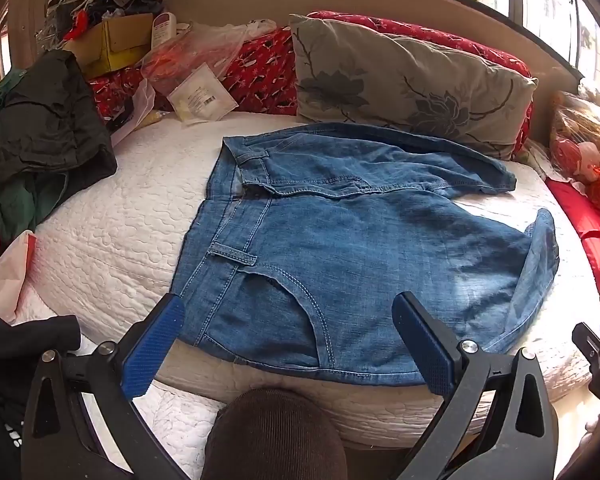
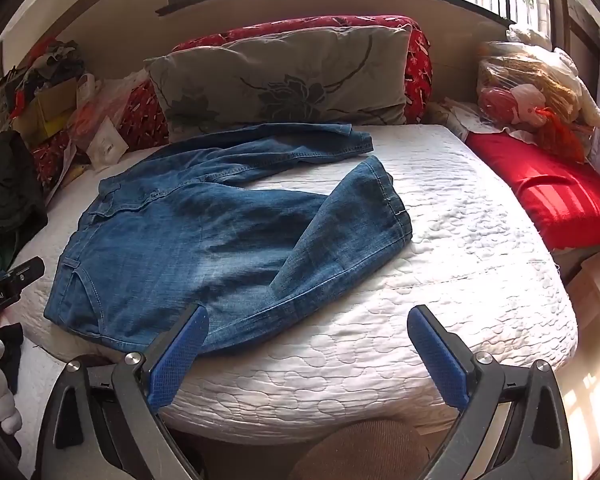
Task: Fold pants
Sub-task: 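Move both tools toward the blue jeans lying on the bed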
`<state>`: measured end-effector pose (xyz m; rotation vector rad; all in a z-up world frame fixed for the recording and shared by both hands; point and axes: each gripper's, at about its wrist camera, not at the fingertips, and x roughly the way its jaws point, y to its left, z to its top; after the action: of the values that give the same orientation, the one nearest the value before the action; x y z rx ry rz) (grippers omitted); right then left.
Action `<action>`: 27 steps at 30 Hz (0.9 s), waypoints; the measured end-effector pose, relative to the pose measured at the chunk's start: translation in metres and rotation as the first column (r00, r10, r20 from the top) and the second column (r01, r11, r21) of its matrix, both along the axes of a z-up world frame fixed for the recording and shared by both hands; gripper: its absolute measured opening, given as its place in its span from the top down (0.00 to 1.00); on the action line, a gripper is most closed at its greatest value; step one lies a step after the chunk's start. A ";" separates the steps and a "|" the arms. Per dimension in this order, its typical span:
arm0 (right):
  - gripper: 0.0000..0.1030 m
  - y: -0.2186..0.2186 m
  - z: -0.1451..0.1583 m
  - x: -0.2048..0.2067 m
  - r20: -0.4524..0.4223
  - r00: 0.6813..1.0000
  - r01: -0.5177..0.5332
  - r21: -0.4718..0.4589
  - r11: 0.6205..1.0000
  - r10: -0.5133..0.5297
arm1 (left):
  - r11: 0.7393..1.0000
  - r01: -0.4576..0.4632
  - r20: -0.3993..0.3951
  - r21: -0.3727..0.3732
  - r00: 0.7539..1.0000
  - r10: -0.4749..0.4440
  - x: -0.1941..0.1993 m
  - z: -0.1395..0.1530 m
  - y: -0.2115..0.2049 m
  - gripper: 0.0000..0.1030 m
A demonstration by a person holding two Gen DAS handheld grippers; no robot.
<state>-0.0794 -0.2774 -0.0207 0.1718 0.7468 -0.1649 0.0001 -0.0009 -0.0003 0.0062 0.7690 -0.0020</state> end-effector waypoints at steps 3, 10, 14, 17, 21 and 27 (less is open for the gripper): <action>0.02 0.000 -0.001 0.001 -0.001 1.000 -0.001 0.002 1.000 0.001 | 1.000 0.002 -0.006 0.000 1.000 -0.002 0.001 -0.001 -0.002 0.00; 0.03 0.003 -0.003 0.004 -0.007 1.000 -0.002 0.006 1.000 0.002 | 1.000 0.006 -0.016 0.012 1.000 -0.006 0.005 -0.004 -0.002 0.00; 0.03 0.000 -0.006 0.004 -0.009 1.000 -0.003 0.008 1.000 0.003 | 1.000 0.007 -0.024 0.013 1.000 -0.007 0.006 -0.005 -0.001 0.00; 0.02 -0.001 -0.006 0.004 -0.014 1.000 -0.002 0.010 1.000 0.002 | 1.000 0.010 -0.026 0.005 1.000 -0.010 0.004 -0.008 -0.002 0.00; 0.03 -0.001 -0.006 0.006 -0.018 1.000 -0.002 0.012 1.000 0.002 | 1.000 0.011 -0.023 0.008 1.000 -0.011 0.005 -0.010 -0.003 0.00; 0.03 -0.001 -0.008 0.009 -0.017 1.000 -0.006 0.006 1.000 0.006 | 1.000 0.012 -0.016 0.021 1.000 -0.011 0.009 -0.010 -0.004 0.00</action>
<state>-0.0703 -0.2781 -0.0283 0.1740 0.7649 -0.1590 0.0093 -0.0045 -0.0104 0.0309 0.7847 -0.0047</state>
